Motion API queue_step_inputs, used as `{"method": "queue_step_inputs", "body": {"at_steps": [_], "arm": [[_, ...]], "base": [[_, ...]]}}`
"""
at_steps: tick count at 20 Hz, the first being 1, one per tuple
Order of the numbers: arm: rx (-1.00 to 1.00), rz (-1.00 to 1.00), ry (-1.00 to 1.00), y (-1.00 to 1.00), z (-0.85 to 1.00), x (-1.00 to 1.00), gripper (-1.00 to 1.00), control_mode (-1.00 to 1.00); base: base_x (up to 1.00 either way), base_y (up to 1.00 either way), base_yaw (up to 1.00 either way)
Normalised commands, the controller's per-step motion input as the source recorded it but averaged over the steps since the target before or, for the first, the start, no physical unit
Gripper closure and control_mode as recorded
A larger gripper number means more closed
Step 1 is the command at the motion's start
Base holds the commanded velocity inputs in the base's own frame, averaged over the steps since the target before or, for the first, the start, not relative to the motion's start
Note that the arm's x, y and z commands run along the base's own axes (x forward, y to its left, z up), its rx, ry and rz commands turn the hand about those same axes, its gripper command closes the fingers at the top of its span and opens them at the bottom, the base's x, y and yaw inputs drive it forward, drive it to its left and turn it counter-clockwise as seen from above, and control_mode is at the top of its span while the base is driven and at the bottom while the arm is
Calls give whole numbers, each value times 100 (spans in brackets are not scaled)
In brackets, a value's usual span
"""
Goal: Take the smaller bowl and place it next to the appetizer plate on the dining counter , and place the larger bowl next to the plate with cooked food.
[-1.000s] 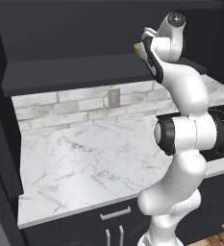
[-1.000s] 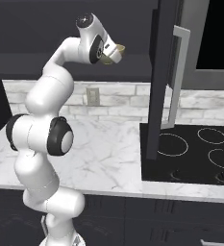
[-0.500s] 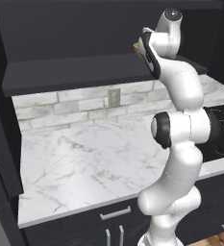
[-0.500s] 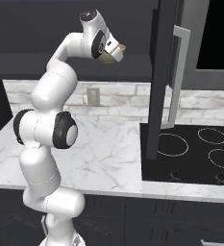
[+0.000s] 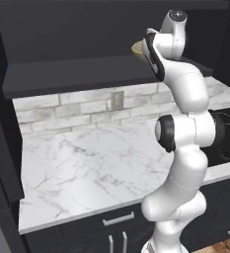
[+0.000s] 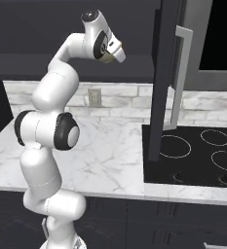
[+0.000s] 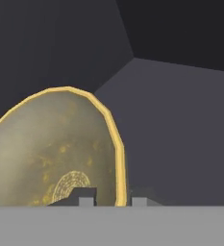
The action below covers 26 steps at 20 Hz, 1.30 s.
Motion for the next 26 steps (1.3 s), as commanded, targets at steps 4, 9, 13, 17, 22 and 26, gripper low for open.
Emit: {"method": "queue_step_inputs", "body": {"at_steps": [4,9,13,17,22,26], "arm": [[0,0,0,0,-22,-16,100,-100],[0,6,0,18,-1,-53,100,-100],[0,13,0,46,0,-68,100,-100],[0,15,0,46,0,-98,100,-100],[0,17,0,42,0,-100,100,-100],[0,17,0,25,0,-100,100,-100]], "base": [[0,0,0],[0,0,0],[0,0,0],[0,0,0],[0,0,0],[0,0,0]]}}
